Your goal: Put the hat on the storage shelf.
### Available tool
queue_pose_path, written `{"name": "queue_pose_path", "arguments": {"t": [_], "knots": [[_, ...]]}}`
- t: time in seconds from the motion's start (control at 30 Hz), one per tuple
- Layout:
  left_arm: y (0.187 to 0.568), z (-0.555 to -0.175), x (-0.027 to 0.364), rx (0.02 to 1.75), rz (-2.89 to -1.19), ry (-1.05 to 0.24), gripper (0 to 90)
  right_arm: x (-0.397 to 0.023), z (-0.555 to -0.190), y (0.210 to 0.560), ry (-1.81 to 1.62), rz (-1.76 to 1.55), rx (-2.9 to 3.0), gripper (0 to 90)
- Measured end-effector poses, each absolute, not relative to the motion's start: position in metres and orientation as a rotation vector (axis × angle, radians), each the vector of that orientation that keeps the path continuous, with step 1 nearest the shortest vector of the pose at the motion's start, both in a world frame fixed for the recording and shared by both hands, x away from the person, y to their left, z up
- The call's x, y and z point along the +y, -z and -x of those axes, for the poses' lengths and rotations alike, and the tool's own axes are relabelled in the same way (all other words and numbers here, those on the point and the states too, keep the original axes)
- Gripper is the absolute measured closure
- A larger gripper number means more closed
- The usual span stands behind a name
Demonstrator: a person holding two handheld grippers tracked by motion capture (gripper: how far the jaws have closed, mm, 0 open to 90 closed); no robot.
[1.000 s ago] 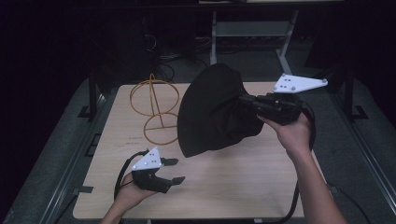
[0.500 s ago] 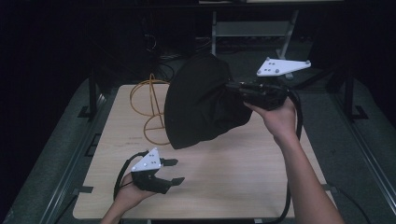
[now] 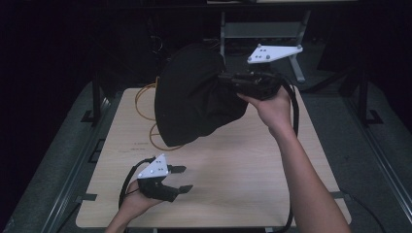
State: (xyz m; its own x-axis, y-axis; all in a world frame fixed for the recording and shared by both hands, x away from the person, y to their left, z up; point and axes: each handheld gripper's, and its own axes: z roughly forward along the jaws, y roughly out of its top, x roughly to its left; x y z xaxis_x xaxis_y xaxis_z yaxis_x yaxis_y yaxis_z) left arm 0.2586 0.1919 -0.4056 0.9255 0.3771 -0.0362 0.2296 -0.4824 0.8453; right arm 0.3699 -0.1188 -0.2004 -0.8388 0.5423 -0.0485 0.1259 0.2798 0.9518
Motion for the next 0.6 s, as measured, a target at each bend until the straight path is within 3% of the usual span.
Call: {"name": "queue_pose_path", "arguments": {"t": [0.6], "knots": [[0.408,-0.262,0.194,0.416,-2.104,-0.19,34.5,-0.07,-0.397,0.18,-1.59,-0.553,2.237,87.2]]}}
